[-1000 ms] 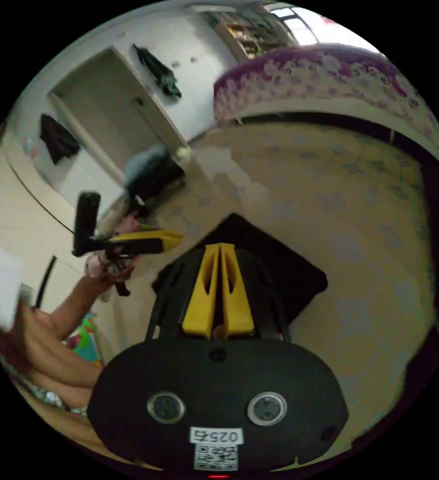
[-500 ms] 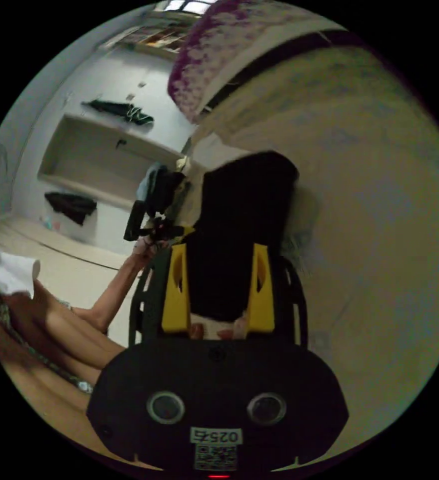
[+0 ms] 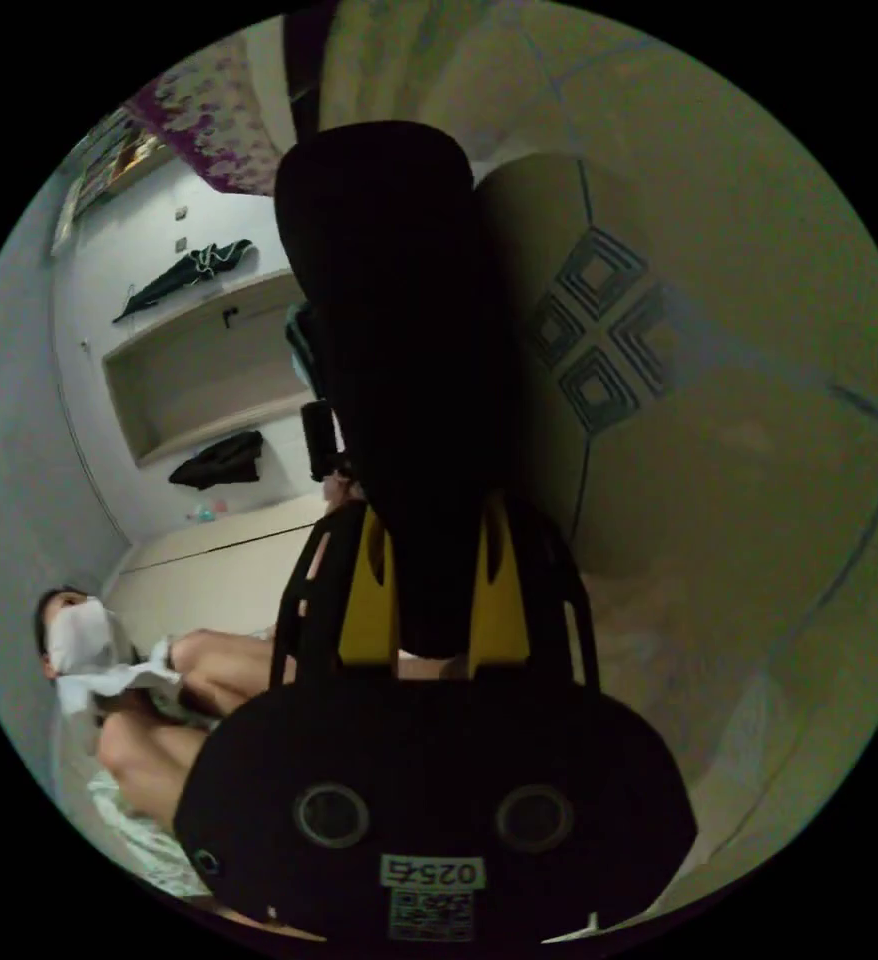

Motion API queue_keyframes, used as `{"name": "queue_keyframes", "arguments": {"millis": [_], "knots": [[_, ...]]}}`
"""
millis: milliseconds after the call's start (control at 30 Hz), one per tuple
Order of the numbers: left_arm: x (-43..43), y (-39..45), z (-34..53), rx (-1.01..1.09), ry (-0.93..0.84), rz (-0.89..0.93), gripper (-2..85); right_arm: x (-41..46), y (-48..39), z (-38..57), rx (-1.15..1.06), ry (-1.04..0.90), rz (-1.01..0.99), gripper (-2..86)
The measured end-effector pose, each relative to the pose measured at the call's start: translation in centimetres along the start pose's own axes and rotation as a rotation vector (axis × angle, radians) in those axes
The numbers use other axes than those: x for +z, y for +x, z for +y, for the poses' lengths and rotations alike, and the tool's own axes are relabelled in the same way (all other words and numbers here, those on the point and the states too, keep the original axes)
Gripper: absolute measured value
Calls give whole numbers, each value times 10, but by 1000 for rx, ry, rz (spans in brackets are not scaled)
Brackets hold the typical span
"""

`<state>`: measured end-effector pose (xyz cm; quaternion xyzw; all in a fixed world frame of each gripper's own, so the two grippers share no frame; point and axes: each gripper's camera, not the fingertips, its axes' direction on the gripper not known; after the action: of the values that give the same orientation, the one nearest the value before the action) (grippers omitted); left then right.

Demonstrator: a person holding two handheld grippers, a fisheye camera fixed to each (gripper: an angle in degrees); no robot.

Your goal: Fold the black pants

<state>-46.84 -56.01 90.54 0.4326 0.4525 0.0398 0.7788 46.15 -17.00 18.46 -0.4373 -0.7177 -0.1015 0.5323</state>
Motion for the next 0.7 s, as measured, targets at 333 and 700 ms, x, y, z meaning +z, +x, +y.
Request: {"name": "queue_keyframes", "arguments": {"millis": [333, 700], "knots": [[-34, -29, 134, -131, 223, 850, 41, 48, -199, -79, -77, -410, 189, 104], [-564, 61, 243, 71, 913, 101, 42, 322, -540, -224, -738, -666, 166, 111]]}}
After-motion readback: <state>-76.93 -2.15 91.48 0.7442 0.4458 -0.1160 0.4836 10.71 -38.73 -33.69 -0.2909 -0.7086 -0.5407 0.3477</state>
